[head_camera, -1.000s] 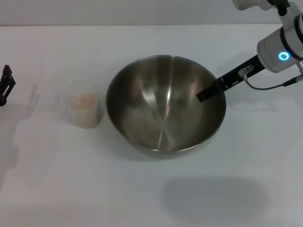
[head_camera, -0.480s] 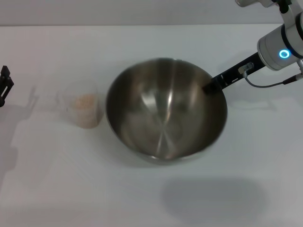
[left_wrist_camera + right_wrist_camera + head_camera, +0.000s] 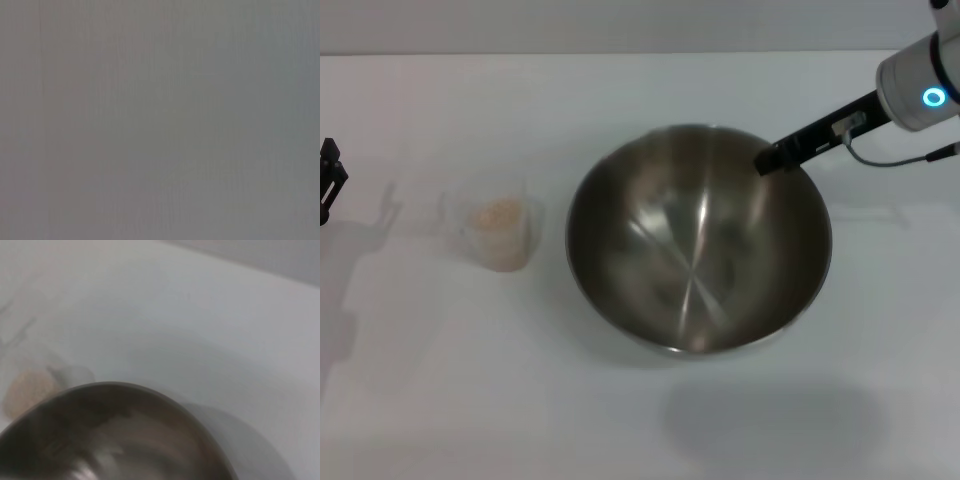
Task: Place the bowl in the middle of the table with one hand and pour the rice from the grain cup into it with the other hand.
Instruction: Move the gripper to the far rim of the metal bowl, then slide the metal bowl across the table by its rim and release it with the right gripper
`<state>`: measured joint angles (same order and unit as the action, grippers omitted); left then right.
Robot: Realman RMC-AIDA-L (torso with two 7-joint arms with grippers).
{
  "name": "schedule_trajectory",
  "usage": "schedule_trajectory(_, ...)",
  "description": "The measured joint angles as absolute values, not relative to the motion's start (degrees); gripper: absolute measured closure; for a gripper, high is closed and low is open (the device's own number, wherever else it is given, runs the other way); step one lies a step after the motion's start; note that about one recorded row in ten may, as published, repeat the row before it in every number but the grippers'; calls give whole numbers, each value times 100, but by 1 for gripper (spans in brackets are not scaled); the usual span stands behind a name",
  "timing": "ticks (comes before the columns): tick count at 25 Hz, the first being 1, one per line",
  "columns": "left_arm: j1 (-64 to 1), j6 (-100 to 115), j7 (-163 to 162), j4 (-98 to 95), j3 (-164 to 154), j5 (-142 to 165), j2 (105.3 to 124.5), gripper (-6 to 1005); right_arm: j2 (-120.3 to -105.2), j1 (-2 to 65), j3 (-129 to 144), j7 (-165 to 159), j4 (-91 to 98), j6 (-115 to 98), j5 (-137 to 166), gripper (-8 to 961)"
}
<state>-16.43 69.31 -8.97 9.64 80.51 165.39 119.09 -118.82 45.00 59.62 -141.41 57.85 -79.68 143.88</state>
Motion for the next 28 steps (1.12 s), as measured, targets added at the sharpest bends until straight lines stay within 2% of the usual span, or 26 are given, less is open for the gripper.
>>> schedule_trajectory(9, -1643, 6935, -897, 967, 8051, 16536, 11909, 244, -11882, 4349, 5958, -14173, 6215, -7860, 14063, 928)
schedule_trajectory(28, -1584, 7064, -911, 966, 8051, 16550, 11909, 248, -11889, 4583, 6029, -14237, 5422, -7429, 13978, 929)
